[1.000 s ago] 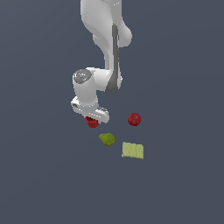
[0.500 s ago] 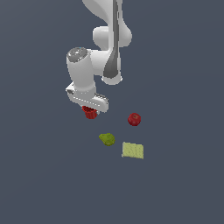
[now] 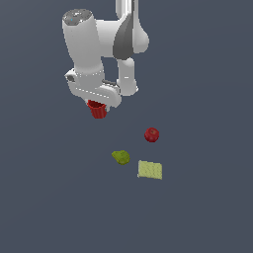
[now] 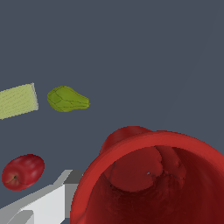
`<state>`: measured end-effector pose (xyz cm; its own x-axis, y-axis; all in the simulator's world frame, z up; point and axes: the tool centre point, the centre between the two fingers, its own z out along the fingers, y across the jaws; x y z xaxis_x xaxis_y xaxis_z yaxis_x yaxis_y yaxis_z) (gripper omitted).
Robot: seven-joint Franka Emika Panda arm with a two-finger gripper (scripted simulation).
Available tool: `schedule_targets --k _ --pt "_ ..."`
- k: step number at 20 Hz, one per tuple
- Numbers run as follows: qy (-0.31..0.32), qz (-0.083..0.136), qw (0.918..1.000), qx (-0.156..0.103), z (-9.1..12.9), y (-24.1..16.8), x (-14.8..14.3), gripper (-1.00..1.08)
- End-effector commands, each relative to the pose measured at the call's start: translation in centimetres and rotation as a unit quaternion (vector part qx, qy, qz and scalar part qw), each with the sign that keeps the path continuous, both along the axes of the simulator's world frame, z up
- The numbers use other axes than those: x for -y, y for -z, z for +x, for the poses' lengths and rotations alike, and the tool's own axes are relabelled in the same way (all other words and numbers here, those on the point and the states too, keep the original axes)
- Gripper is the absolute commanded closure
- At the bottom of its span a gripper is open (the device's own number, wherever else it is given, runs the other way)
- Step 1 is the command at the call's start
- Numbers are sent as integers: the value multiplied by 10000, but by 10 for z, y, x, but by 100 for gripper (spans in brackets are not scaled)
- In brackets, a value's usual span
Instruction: Pick up a designated object from a clutter of objects.
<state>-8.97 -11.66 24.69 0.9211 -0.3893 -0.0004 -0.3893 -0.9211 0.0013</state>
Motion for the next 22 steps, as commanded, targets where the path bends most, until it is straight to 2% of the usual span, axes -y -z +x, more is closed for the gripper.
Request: schedule_targets --k 1,14,22 --pt "0 -3 10000 4 -4 -25 1 108" --pt "-1 -1 10000 3 -18 -147 5 108" --pt "-7 5 10000 4 -22 -197 7 108"
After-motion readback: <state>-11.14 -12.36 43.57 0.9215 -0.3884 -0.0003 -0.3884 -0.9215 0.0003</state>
